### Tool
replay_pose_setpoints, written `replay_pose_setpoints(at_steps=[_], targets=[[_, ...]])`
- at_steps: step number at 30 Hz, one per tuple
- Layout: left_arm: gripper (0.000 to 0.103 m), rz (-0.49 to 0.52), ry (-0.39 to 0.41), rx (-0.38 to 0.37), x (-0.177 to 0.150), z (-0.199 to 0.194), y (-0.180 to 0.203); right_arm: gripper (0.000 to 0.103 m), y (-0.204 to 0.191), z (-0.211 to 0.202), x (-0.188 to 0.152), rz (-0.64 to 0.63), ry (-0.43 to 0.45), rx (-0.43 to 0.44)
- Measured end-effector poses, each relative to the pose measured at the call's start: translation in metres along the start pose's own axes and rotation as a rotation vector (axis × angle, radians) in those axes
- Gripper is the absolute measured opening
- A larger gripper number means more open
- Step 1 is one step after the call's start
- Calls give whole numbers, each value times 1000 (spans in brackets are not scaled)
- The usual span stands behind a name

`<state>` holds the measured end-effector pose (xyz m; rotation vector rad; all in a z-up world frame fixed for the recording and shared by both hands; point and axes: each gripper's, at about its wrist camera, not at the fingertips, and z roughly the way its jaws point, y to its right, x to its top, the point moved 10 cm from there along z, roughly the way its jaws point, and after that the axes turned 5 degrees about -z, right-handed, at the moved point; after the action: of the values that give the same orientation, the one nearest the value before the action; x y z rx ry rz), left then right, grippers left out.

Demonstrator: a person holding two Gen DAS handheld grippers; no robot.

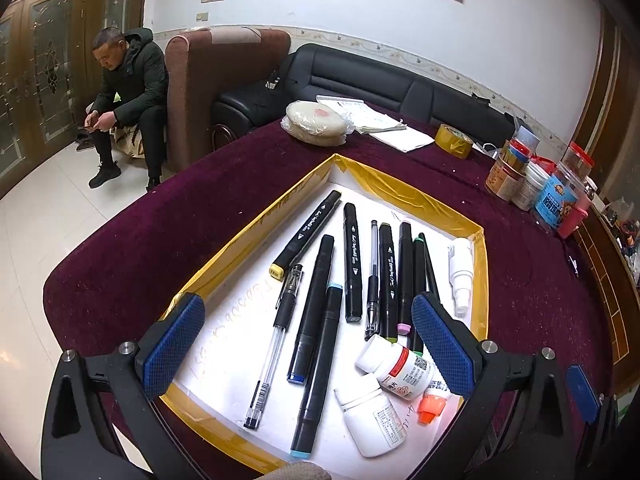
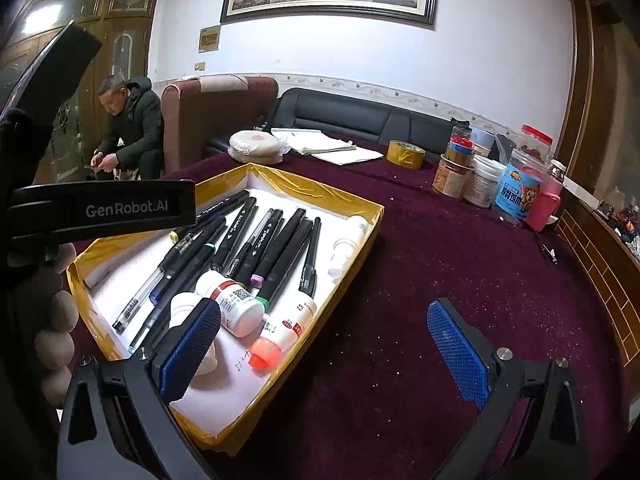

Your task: Organize rigid objects

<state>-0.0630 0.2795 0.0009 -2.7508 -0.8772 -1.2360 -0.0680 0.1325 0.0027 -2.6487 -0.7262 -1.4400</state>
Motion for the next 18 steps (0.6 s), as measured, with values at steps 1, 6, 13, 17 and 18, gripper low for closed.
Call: replay_pose_setpoints(at_steps=[1,6,13,17,18], targets=[[103,0,0,0,0,0,0,102,0,0,0,-1,-4,1],[103,6,-3,0,-2,0,1,102,-1,2,-3,-4,-14,-1],[103,15,-13,-4,-5,2,4,102,-1,2,-4,-4,-15,1],[103,14,-18,-1,-5,3,4,102,-1,2,-3,-4,-14,-1],[103,14,-19,-1,-4,4,4,102,-1,2,-3,-4,-14,0]])
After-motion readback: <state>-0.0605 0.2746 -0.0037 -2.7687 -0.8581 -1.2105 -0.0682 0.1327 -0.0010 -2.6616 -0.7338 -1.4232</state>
